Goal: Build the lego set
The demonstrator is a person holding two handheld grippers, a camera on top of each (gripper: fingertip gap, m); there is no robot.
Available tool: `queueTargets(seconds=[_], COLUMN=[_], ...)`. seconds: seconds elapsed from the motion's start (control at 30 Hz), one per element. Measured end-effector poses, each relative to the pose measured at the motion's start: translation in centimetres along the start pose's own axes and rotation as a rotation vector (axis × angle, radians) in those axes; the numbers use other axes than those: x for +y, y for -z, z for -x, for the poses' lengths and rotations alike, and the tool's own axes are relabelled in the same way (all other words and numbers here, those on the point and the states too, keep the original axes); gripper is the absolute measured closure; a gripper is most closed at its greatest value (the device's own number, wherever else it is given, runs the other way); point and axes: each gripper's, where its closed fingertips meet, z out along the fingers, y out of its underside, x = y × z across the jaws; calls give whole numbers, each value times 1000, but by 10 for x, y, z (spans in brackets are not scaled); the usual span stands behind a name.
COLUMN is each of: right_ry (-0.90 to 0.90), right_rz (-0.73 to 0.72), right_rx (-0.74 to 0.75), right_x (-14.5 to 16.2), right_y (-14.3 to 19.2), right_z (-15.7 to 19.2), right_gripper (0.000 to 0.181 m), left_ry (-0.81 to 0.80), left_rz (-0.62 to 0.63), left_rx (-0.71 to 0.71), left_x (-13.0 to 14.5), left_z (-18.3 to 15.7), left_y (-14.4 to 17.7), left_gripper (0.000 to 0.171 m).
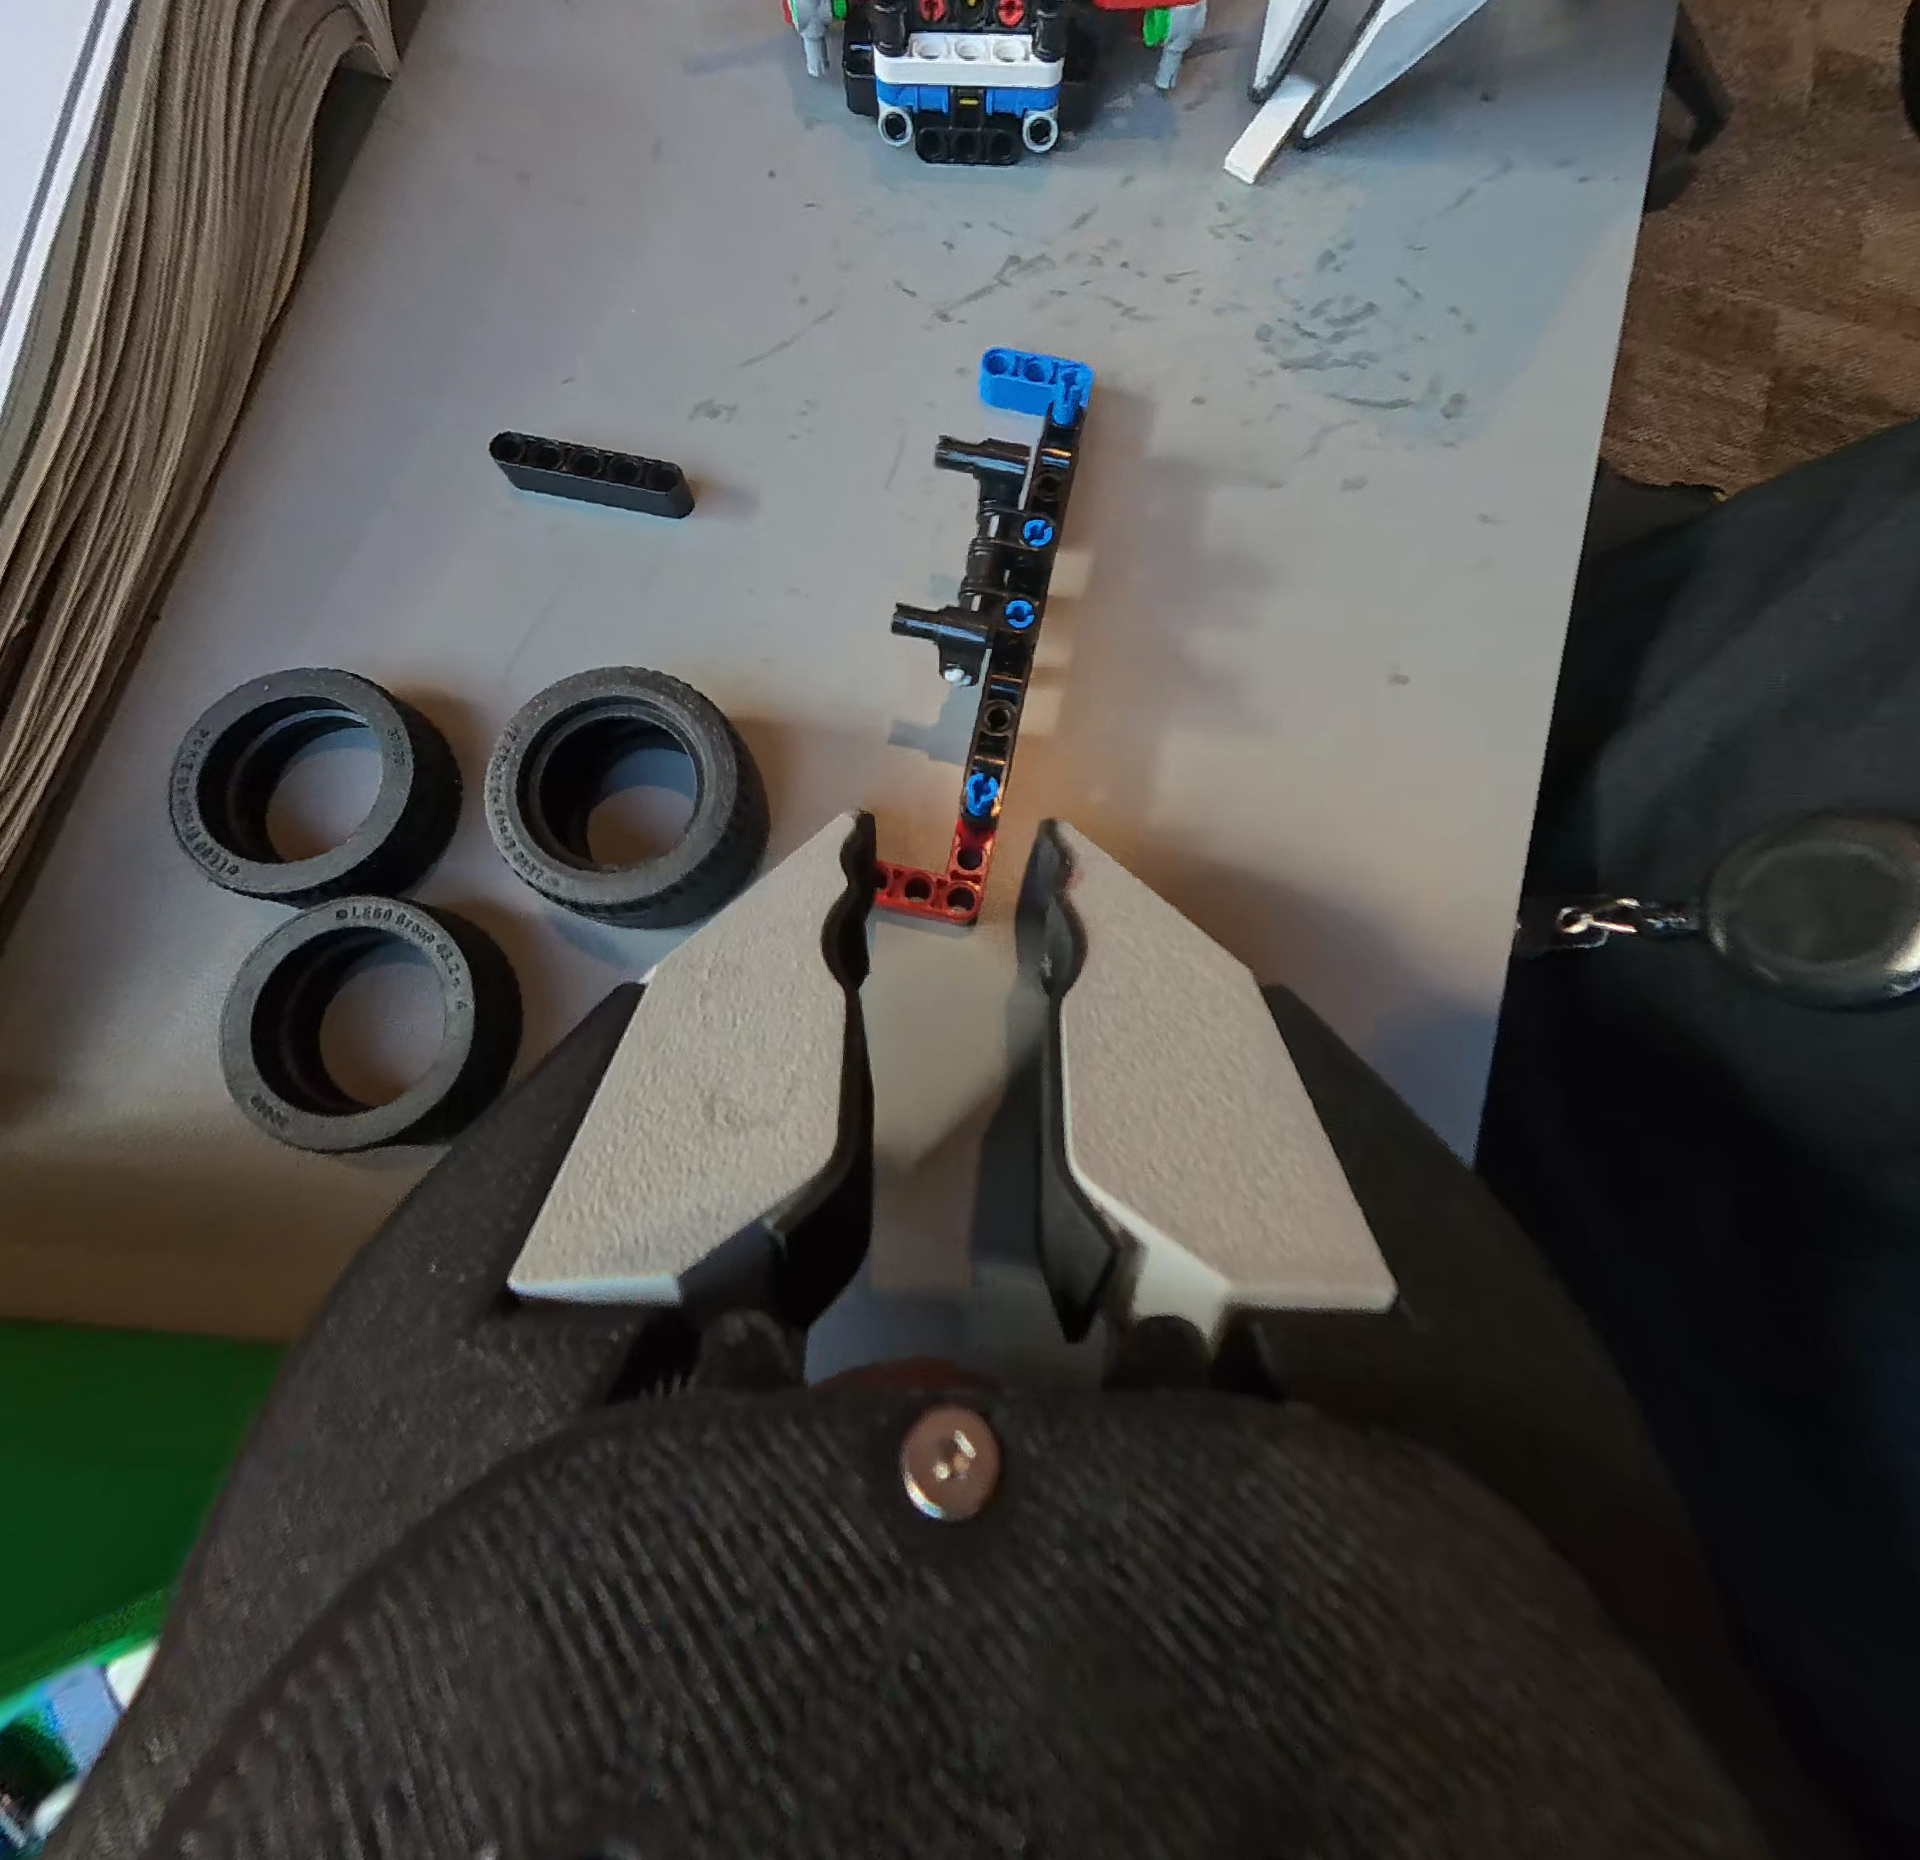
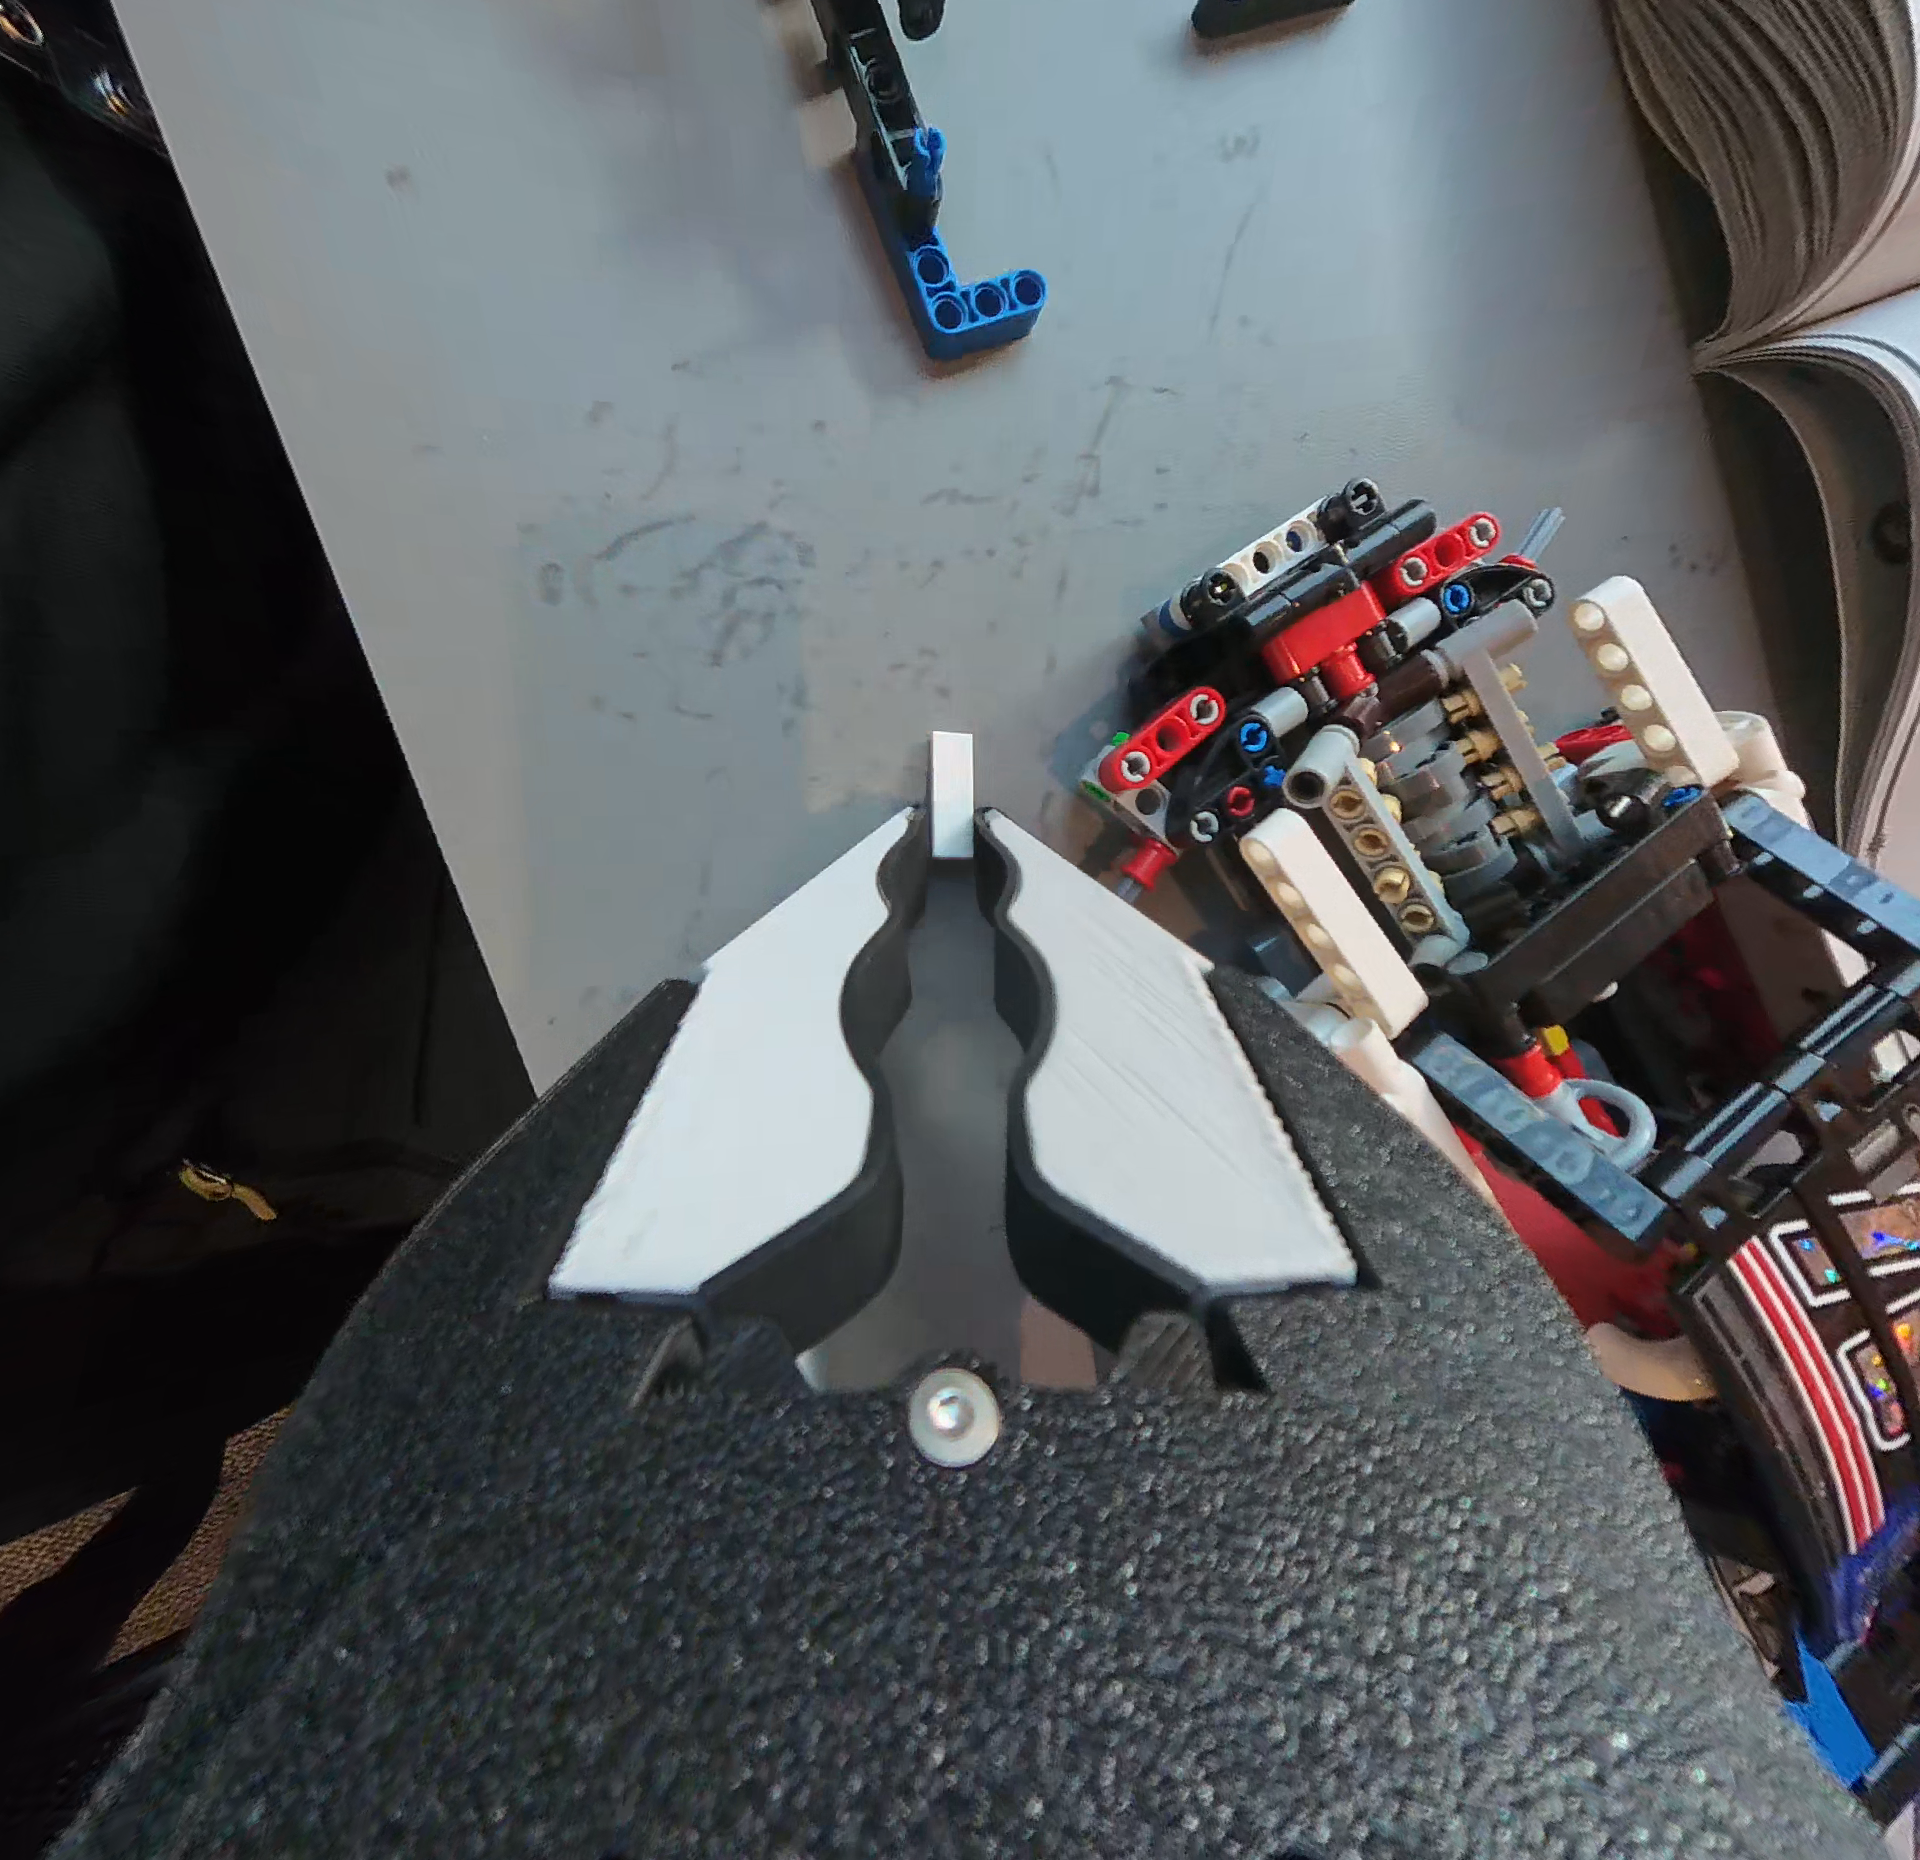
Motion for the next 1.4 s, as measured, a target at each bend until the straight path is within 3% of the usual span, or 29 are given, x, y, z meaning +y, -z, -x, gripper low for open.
queueTargets(seconds=[0.3,0.47,0.6,0.77,0.87,1.0,1.1,1.3,1.4], right_ry=[-17,-45,-90,-266,-347,-398,-440,-463,-484], right_rz=[-6,-90,-199,-404,-402,-406,-401,-352,-331], right_rx=[19,-15,-32,-43,-86,-105,-149,-91,-75], right_x=[5,-6,-31,-94,-111,-115,-112,-105,-109], right_y=[7,19,30,35,21,10,3,-10,-19], right_z=[-3,0,-8,-34,-40,-40,-34,-37,-39], right_gripper=[167,164,164,167,161,160,156,157,151], left_ry=[27,40,25,-24,-76,-159,-237,-330,-292], left_rz=[-36,-52,-79,-36,52,85,99,69,47], left_rx=[-39,-29,-17,-7,18,80,139,248,239], left_x=[5,6,-7,-17,-9,-7,-2,5,0], left_z=[-3,-5,-8,-6,-6,-12,-19,-34,-32], left_y=[16,23,21,2,-10,-9,-4,2,-1], left_gripper=[139,137,137,138,141,166,166,167,153])
